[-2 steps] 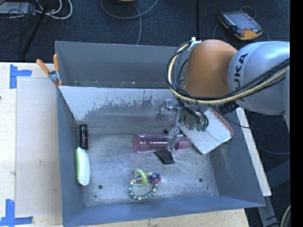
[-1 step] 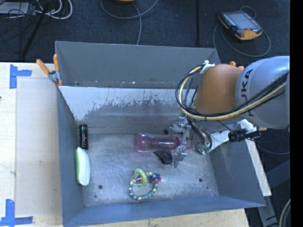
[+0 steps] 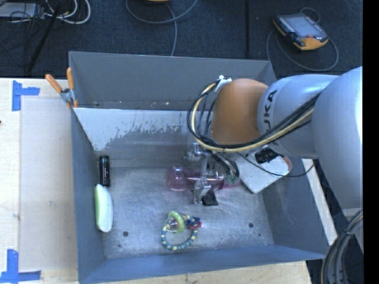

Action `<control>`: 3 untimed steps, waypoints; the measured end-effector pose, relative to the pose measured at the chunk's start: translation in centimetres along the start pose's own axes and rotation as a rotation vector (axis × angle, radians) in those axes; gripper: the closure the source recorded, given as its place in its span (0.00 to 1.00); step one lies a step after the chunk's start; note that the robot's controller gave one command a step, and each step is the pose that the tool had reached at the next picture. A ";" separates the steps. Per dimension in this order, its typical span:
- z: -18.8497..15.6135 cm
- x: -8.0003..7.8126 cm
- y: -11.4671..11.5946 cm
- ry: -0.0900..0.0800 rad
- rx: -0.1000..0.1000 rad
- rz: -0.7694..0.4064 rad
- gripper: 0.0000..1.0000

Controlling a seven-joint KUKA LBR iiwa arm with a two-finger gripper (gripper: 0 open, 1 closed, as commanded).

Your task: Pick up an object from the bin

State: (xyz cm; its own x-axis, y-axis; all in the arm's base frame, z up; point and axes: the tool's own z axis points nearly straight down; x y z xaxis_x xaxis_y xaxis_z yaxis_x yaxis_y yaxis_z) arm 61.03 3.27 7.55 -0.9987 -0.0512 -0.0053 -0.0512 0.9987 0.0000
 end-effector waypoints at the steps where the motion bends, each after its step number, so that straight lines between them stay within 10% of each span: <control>1: 0.1 5.2 -4.8 -0.006 -0.002 0.371 1.00; 3: 0.1 5.2 -4.8 -0.006 -0.002 0.371 1.00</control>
Offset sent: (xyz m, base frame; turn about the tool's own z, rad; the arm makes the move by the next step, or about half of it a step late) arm 0.0000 0.0000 0.0000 0.0000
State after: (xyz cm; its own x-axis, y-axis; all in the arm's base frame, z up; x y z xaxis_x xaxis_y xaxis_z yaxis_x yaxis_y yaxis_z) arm 56.12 -1.82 7.43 -0.9493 0.3142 -0.0105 0.3141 0.9494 0.0052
